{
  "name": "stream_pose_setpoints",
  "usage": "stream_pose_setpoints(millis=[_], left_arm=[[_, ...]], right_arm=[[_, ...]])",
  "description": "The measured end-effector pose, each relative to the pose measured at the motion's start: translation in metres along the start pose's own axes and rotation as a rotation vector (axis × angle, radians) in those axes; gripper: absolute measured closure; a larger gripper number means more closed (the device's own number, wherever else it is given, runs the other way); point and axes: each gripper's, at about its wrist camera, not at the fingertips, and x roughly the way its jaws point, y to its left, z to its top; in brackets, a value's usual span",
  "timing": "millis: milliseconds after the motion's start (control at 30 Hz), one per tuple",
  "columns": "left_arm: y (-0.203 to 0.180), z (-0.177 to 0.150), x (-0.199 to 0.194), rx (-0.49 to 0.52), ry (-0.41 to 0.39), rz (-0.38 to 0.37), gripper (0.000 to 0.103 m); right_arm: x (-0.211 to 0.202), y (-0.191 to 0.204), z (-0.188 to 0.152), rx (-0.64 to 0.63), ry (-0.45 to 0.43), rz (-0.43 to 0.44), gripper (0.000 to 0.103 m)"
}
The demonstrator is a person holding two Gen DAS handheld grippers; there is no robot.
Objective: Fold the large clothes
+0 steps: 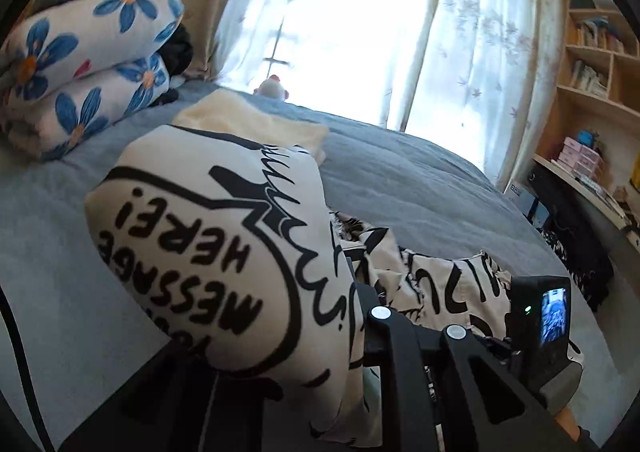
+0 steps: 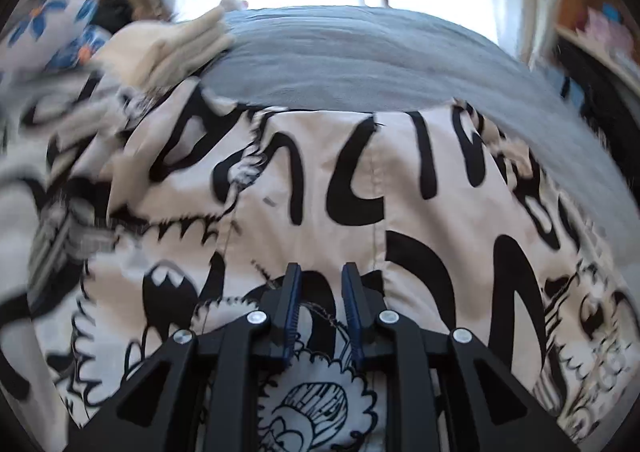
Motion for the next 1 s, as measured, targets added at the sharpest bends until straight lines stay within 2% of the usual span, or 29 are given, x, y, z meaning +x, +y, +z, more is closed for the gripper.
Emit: stream_pose_setpoints(millis=[67,300,367,433,467,533,600,667,733,833,933,1000], left_arm=[[-0.015,0.006,-0.002,0.034,-0.016,-0.001,0.091],[-0.081,0.022,-0.006,0.163,-0.037,-0.038,0.091],[-0.106,0.023,-0.003,0.218,-0.033,-0.056,0.091],[-0.139,0.022,-0.001,0.289,-0.03,-0.08,0.091],[-0.154,0.019,0.0,0.32,-0.029,-0.087,0.091],[-0.19,0.012,0.005,0.381,-0.024,-0.111,0.091],[-0.223,0.0,0.01,0.431,-0.013,-0.151,0.091],[-0.257,-0.018,0.014,0.497,-0.002,-0.195,0.09],[-0.294,-0.048,0.023,0.592,0.029,-0.242,0.09],[-0.336,-0.108,0.049,0.738,0.145,-0.271,0.089],[-0.354,-0.163,0.077,0.86,0.272,-0.232,0.089],[-0.352,-0.175,0.077,0.874,0.255,-0.219,0.089]], right_arm=[[-0.003,-0.005,-0.003,0.021,0.001,0.037,0.082],[-0.031,-0.039,-0.028,0.141,0.039,0.251,0.082],[-0.046,-0.058,-0.038,0.213,0.065,0.338,0.082],[-0.066,-0.082,-0.05,0.304,0.054,0.402,0.082],[-0.079,-0.1,-0.058,0.36,0.041,0.401,0.082],[-0.098,-0.132,-0.073,0.433,0.011,0.333,0.082],[-0.116,-0.172,-0.091,0.503,-0.021,0.212,0.082],[-0.133,-0.217,-0.113,0.583,-0.048,0.091,0.082],[-0.144,-0.25,-0.132,0.655,-0.054,0.026,0.082],[-0.15,-0.289,-0.156,0.739,-0.033,-0.049,0.082],[-0.146,-0.308,-0.166,0.785,0.008,-0.072,0.082],[-0.141,-0.312,-0.162,0.785,0.019,-0.076,0.082]])
